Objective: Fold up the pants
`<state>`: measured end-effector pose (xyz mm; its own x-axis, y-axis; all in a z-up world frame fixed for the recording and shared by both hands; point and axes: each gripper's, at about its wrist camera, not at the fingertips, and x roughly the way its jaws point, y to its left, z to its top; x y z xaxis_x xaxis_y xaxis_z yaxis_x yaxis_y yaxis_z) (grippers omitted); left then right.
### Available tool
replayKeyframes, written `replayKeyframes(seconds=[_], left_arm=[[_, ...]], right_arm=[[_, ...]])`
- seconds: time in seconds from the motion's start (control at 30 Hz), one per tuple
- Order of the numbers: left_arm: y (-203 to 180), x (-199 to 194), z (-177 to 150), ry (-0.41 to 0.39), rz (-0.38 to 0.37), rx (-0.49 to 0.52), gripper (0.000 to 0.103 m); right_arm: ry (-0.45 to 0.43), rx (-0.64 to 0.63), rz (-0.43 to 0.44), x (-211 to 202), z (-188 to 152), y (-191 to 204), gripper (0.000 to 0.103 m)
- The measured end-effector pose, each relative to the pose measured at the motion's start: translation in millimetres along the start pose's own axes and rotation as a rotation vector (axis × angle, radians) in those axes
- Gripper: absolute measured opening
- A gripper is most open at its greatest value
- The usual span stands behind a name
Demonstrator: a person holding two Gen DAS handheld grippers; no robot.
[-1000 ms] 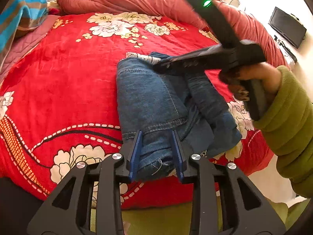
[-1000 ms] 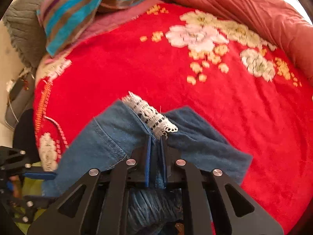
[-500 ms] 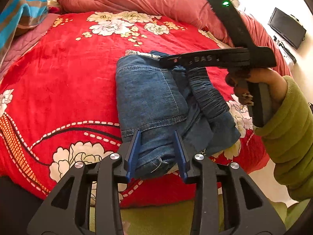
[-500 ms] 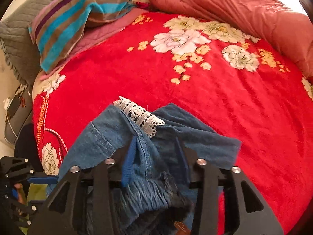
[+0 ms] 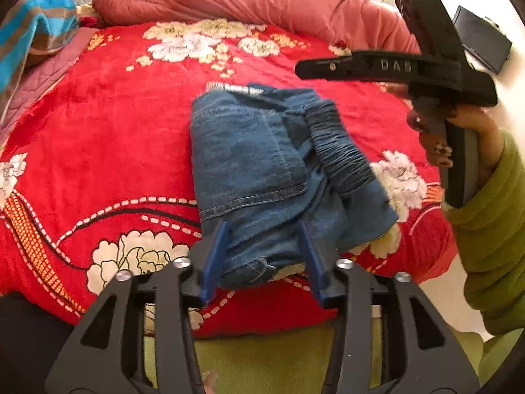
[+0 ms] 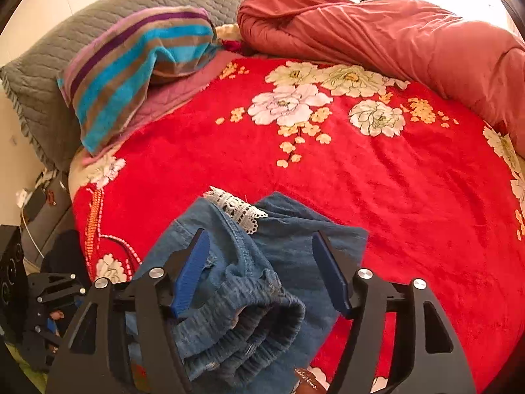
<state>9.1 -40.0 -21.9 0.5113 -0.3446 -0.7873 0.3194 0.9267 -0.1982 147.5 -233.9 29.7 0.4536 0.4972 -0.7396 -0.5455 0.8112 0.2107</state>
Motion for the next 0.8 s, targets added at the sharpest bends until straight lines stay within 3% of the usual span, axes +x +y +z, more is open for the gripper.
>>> replayKeyframes(seconds=[0.23,0.43,0.5,0.8], left_arm=[[-5.6,-24.7,7.0,-0.073,0.021,0.013,0.057],[-6.1,-35.9,12.3,-0.111,0.047,0.003,0.077],[-6.4,-37.8,13.5,-0.119,0.054,0.002,0.081],[-0.9,-37.0,19.5,-0.127,0.087,-0.022,0.091]], right_arm=[[-0.079,0.03,0.008,-33.7,-9.1,-2.8,0.082],[-0.126,0.038,-0.006,-59.2,-19.0,-6.5,0.083],[-0.139,0.047,-0.013,-65.9,-23.6,-9.1,0.094],[-0.141,0.089,-0.04,-72.7,-40.3,-24.0,0.094]])
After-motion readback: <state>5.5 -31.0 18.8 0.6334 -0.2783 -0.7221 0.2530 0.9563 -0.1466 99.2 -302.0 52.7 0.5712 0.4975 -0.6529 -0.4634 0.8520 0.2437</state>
